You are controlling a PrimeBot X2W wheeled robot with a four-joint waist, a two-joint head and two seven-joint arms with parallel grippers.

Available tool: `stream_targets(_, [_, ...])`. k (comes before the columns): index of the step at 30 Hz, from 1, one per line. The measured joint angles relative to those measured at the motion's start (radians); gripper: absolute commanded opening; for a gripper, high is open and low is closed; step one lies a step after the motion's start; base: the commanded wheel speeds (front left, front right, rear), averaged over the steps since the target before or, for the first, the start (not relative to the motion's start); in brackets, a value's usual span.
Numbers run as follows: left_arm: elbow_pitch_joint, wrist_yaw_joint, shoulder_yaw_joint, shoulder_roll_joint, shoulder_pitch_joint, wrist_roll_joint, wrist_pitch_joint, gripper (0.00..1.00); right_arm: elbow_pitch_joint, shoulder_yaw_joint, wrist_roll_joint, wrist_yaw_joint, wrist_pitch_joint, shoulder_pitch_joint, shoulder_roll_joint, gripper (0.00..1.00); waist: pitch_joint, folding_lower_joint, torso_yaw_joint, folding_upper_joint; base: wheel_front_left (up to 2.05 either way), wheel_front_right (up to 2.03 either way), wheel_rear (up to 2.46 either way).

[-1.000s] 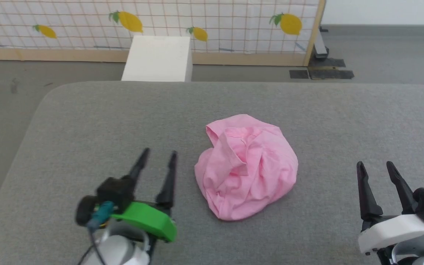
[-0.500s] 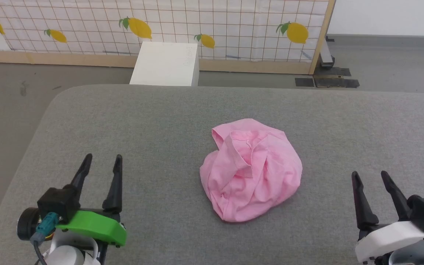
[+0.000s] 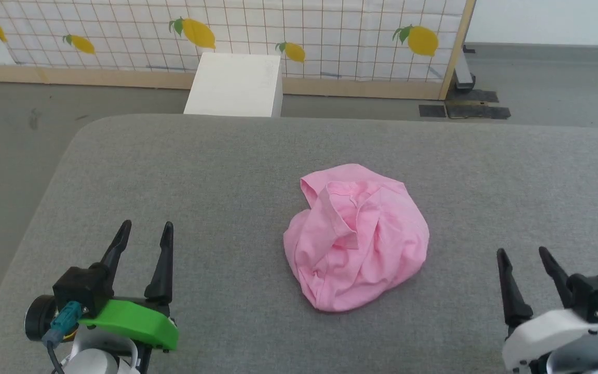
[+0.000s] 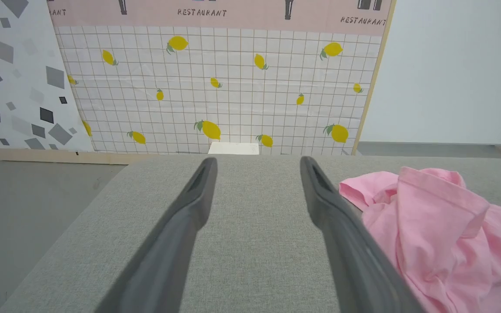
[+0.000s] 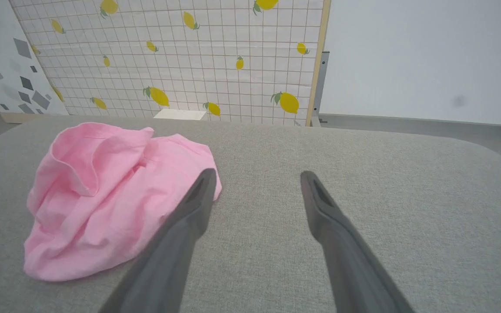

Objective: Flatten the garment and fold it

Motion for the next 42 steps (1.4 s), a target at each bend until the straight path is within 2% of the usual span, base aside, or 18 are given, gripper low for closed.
stream_targets(8, [0.000, -0.001, 0.006, -0.019, -0.013, -0.001, 0.000, 1.00, 0.166, 0.051, 0.025, 0.000, 0.087, -0.202, 0.000, 1.00, 0.051, 0.0000, 0.009, 0.0000, 0.00, 0.00, 0.00])
stream_targets(21, [0.035, -0.043, 0.015, -0.074, -0.077, 0.011, 0.000, 1.00, 0.445, 0.303, 0.184, 0.000, 0.430, -0.609, 0.000, 1.00, 0.129, 0.0000, 0.061, 0.0000, 0.00, 0.00, 0.00])
stream_targets(29, [0.065, -0.073, 0.030, -0.110, -0.095, 0.041, 0.000, 1.00, 0.606, 0.376, 0.244, 0.000, 0.587, -0.708, -0.012, 1.00, 0.152, 0.0000, 0.099, 0.0000, 0.00, 0.00, 0.00])
stream_targets(30, [0.069, -0.078, 0.033, -0.114, -0.095, 0.044, 0.000, 1.00, 0.617, 0.386, 0.248, 0.000, 0.595, -0.708, -0.014, 0.89, 0.153, 0.0000, 0.103, 0.0000, 0.00, 0.00, 0.00])
stream_targets(31, [0.073, -0.079, 0.035, -0.118, -0.095, 0.047, 0.000, 1.00, 0.624, 0.391, 0.260, 0.000, 0.595, -0.708, -0.014, 0.48, 0.153, 0.0000, 0.106, 0.0000, 0.00, 0.00, 0.00])
stream_targets(32, [0.076, -0.080, 0.038, -0.122, -0.095, 0.049, 0.000, 1.00, 0.626, 0.401, 0.268, 0.000, 0.595, -0.708, -0.016, 0.00, 0.152, 0.0000, 0.107, 0.0000, 0.00, 0.00, 0.00])
stream_targets(37, [0.090, -0.087, 0.054, -0.127, -0.092, 0.060, 0.000, 1.00, 0.603, 0.432, 0.306, 0.000, 0.562, -0.707, -0.033, 0.00, 0.140, 0.0000, 0.100, 0.0000, 0.00, 0.00, 0.00])
stream_targets(42, [0.096, -0.088, 0.068, -0.127, -0.085, 0.066, 0.000, 1.00, 0.503, 0.417, 0.315, 0.000, 0.484, -0.691, -0.075, 0.00, 0.120, 0.0000, 0.079, 0.0000, 0.00, 0.00, 0.00])
